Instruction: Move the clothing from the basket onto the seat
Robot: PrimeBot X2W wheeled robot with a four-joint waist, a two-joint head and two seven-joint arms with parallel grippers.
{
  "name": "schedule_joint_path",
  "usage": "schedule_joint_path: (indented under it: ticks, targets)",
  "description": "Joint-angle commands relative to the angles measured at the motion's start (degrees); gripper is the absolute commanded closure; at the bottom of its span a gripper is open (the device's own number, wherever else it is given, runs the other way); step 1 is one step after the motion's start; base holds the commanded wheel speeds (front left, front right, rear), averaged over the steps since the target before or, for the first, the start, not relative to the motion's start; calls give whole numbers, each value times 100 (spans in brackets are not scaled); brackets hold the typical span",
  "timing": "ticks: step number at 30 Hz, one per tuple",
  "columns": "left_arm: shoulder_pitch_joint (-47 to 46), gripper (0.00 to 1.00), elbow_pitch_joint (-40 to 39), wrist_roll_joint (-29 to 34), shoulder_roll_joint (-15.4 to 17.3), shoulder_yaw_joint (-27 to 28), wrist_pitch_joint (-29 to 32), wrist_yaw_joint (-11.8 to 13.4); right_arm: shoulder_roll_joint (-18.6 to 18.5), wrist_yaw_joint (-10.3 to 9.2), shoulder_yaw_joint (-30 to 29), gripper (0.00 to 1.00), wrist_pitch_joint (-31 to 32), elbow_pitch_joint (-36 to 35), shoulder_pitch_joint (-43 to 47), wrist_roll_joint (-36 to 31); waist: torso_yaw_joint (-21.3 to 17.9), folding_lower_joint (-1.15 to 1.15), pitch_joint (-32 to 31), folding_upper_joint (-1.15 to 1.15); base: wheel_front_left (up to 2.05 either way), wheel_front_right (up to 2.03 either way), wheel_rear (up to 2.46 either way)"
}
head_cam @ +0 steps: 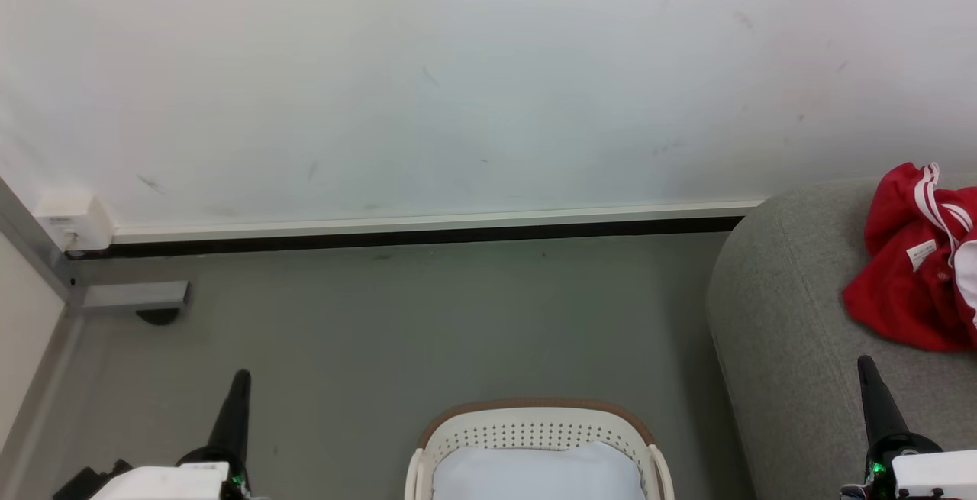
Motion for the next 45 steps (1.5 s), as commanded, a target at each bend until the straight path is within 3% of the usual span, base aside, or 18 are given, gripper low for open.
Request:
schedule_joint_path:
  ticks: [1, 28, 45]
  targets:
    - [-75, 100, -27, -159, 49, 30, 43, -35, -4, -9, -37, 100, 26, -50, -91, 128, 7, 0, 0, 0, 0, 0, 0]
    - [-172, 100, -5, -1196, 57, 81, 330, -88, 48, -12, -272, 100, 305, -45, -86, 1105, 156, 0, -12, 0, 0, 0, 0]
    - [-167, 100, -2, -1186, 55, 78, 333, -83, 55, -12, -288, 100, 319, -42, -83, 1075, 158, 0, -12, 0, 0, 0, 0]
